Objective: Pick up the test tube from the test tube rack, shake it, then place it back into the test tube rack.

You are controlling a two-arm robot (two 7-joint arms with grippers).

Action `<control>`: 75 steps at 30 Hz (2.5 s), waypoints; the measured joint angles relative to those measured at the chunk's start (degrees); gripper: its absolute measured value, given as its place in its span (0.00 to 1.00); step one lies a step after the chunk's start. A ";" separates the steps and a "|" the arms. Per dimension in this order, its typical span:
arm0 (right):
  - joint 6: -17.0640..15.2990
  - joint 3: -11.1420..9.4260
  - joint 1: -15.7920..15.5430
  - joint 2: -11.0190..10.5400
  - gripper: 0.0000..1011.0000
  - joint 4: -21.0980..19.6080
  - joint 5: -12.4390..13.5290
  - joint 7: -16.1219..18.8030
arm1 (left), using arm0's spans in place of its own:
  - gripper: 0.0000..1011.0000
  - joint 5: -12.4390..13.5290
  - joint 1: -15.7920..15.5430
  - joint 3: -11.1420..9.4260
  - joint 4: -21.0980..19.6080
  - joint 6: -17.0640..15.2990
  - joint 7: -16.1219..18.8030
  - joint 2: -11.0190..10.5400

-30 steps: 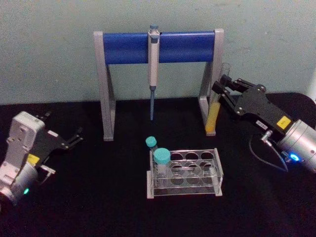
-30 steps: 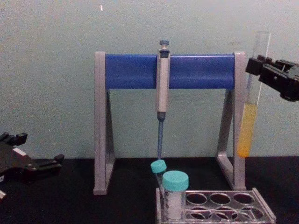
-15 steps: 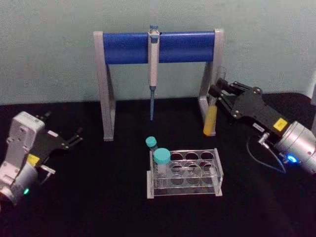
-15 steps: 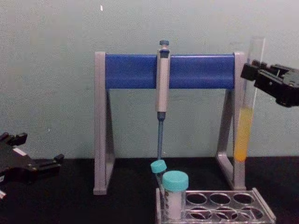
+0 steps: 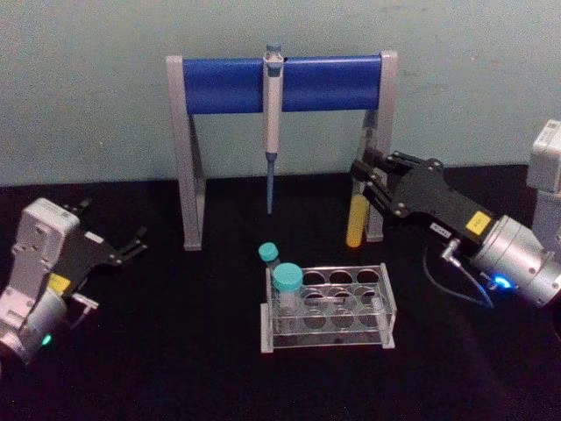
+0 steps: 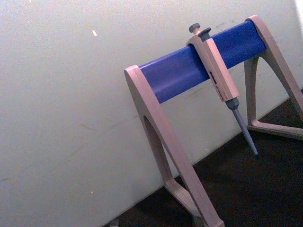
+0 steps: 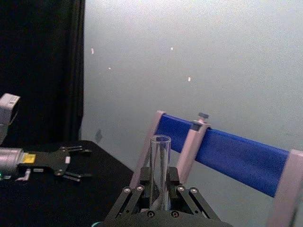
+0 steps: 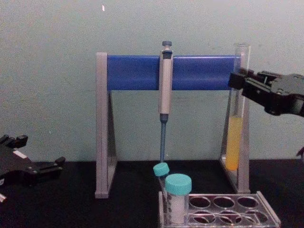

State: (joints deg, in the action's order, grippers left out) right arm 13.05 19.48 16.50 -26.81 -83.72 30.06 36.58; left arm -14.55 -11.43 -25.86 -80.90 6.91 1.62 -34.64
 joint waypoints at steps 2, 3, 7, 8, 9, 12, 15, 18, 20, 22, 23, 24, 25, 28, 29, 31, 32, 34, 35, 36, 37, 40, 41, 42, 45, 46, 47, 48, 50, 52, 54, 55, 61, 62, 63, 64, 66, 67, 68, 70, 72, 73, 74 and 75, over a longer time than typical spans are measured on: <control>-0.02 0.31 0.20 0.01 0.23 0.04 -0.01 0.34 | 0.99 0.00 0.00 0.00 0.00 0.00 0.00 0.00; -0.03 0.60 0.35 0.01 0.23 0.05 0.00 0.69 | 0.99 0.00 0.00 0.00 0.00 0.00 0.00 0.00; 0.02 1.25 0.64 -0.13 0.23 0.07 0.29 1.70 | 0.99 0.00 0.00 0.00 0.00 0.00 0.00 0.00; 0.04 1.36 0.70 -0.17 0.23 0.08 0.39 1.89 | 0.99 0.00 0.00 0.00 0.00 0.00 0.00 0.00; 0.07 1.45 0.75 -0.20 0.23 0.09 0.49 2.06 | 0.99 0.00 0.00 0.00 0.00 0.00 0.00 0.00; 0.32 1.90 0.93 -0.43 0.23 0.21 1.32 3.25 | 0.99 0.00 0.00 0.00 0.00 0.00 0.00 0.00; 0.44 2.21 0.97 -0.69 0.23 0.23 2.04 4.16 | 0.99 0.00 0.00 0.00 0.00 0.00 0.00 0.00; 0.53 2.38 0.96 -1.03 0.23 0.11 2.58 4.82 | 0.99 0.00 0.00 0.00 0.00 0.00 0.00 0.00; 0.69 2.52 0.81 -1.49 0.23 -0.26 3.12 5.48 | 0.99 0.00 0.00 0.00 0.00 0.00 0.00 0.00; 0.79 2.54 0.42 -2.10 0.23 -0.82 3.58 5.92 | 0.99 0.00 0.00 0.00 0.00 0.00 0.00 0.00; 0.81 2.54 0.26 -2.31 0.23 -1.03 3.67 5.98 | 0.99 0.00 0.00 0.00 0.00 0.00 0.00 0.00; 0.84 2.54 -0.09 -2.77 0.23 -1.47 3.80 6.05 | 0.99 0.00 0.00 0.00 0.00 0.00 0.00 0.00; 0.85 2.51 -0.27 -3.03 0.23 -1.72 3.86 6.05 | 0.99 0.00 0.00 0.00 0.00 0.00 0.00 0.00; 0.86 2.27 -0.91 -3.76 0.23 -2.34 3.96 5.82 | 0.99 0.00 0.00 0.00 0.00 0.00 0.00 0.00; 0.86 2.15 -1.14 -3.98 0.23 -2.54 3.96 5.67 | 0.99 0.00 0.00 0.00 0.00 0.00 0.00 0.00; 0.86 1.70 -1.75 -4.57 0.23 -3.10 3.92 4.93 | 0.99 0.00 0.00 0.00 0.00 0.00 0.00 0.00; 0.85 1.35 -2.10 -4.92 0.23 -3.45 3.84 4.32 | 0.99 0.00 0.00 0.00 0.00 0.00 0.00 0.00; 0.83 1.07 -2.34 -5.16 0.23 -3.64 3.71 3.78 | 0.99 0.00 0.00 0.00 0.00 0.00 0.00 0.00; 0.72 0.80 -2.50 -5.29 0.23 -3.74 3.40 3.16 | 0.99 0.00 0.00 0.00 0.00 0.00 0.00 0.00; 0.63 0.70 -2.54 -5.34 0.23 -3.75 3.21 2.82 | 0.99 0.00 0.00 0.00 0.00 0.00 0.00 0.00; 0.53 0.60 -2.57 -5.36 0.23 -3.75 3.05 2.55 | 0.99 0.00 0.00 0.00 0.00 0.00 0.00 0.00; 0.01 0.16 -2.53 -5.17 0.23 -3.61 2.28 1.06 | 0.99 0.00 0.00 0.00 0.00 0.00 0.00 0.00; 0.01 0.16 -2.53 -5.17 0.23 -3.61 2.28 1.06 | 0.99 0.00 0.00 0.00 0.00 0.00 0.00 0.00; -0.22 0.03 -2.38 -4.95 0.23 -3.37 2.04 0.50 | 0.99 0.00 0.00 0.00 0.00 0.00 0.00 0.00; -0.55 -0.05 -1.76 -4.30 0.23 -2.63 1.54 -0.19 | 0.99 0.00 0.00 0.00 0.00 0.00 0.00 0.00; -0.60 -0.06 -1.56 -4.11 0.23 -2.40 1.47 -0.29 | 0.99 0.00 0.00 0.00 0.00 0.00 0.00 0.00; -0.67 -0.05 -1.10 -3.69 0.23 -1.88 1.33 -0.38 | 0.99 0.00 0.00 0.00 0.00 0.00 0.00 0.00; -0.70 -0.02 -0.84 -3.47 0.23 -1.58 1.30 -0.38 | 0.99 0.00 0.00 0.00 0.00 0.00 0.00 0.00; -0.79 0.19 -0.12 -2.86 0.23 -0.76 1.26 -0.23 | 0.99 0.00 0.00 0.00 0.00 0.00 0.00 0.00; -0.85 0.40 0.44 -2.47 0.23 -0.24 1.26 0.09 | 0.99 0.00 0.00 0.00 0.00 0.00 0.00 0.00; -0.87 0.77 1.13 -1.96 0.23 0.38 1.41 0.80 | 0.99 0.00 0.00 0.00 0.00 0.00 0.00 0.00; -0.88 0.88 1.31 -1.83 0.23 0.57 1.53 1.03 | 0.99 0.00 0.00 0.00 0.00 0.00 0.00 0.00; -0.84 1.98 2.45 -1.11 0.23 1.58 3.22 3.93 | 0.99 0.00 0.00 0.00 0.00 0.00 0.00 0.00; -0.83 2.09 2.52 -1.09 0.23 1.63 3.47 4.27 | 0.99 0.00 0.00 0.00 0.00 0.00 0.00 0.00; -0.80 2.26 2.61 -1.06 0.23 1.68 3.88 4.85 | 0.99 0.00 0.00 0.00 0.00 0.00 0.00 0.00; -0.75 2.48 2.74 -1.06 0.23 1.74 4.48 5.70 | 0.99 0.00 0.00 0.00 0.00 0.00 0.00 0.00; -0.64 2.72 2.81 -1.09 0.23 1.80 5.24 6.68 | 0.99 0.00 0.00 0.00 0.00 0.00 0.00 0.00; -0.50 2.96 2.85 -1.23 0.23 1.81 5.91 7.66 | 0.99 0.00 0.00 0.00 0.00 0.00 0.00 0.00; -0.44 3.08 2.85 -1.33 0.23 1.81 6.24 8.13 | 0.99 0.00 0.00 0.00 0.00 0.00 0.00 0.00; -0.23 3.33 2.67 -1.83 0.23 1.44 7.33 9.42 | 0.99 0.00 0.00 0.00 0.00 0.00 0.00 0.00; -0.04 3.43 2.04 -2.57 0.23 0.84 8.49 10.63 | 0.99 0.00 0.00 0.00 0.00 0.00 0.00 0.00; 0.01 3.43 1.79 -2.84 0.23 0.55 8.82 10.93 | 0.99 0.00 0.00 0.00 0.00 0.00 0.00 0.00; 0.07 3.43 1.50 -3.15 0.23 0.27 9.12 11.20 | 0.99 0.00 0.00 0.00 0.00 0.00 0.00 0.00; 0.15 3.43 1.22 -3.53 0.23 -0.05 9.38 11.40 | 0.99 0.00 0.00 0.00 0.00 0.00 0.00 0.00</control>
State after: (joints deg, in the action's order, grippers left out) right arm 13.19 22.91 17.72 -30.34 -83.76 39.43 47.98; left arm -14.55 -11.43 -25.86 -80.90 6.91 1.62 -34.64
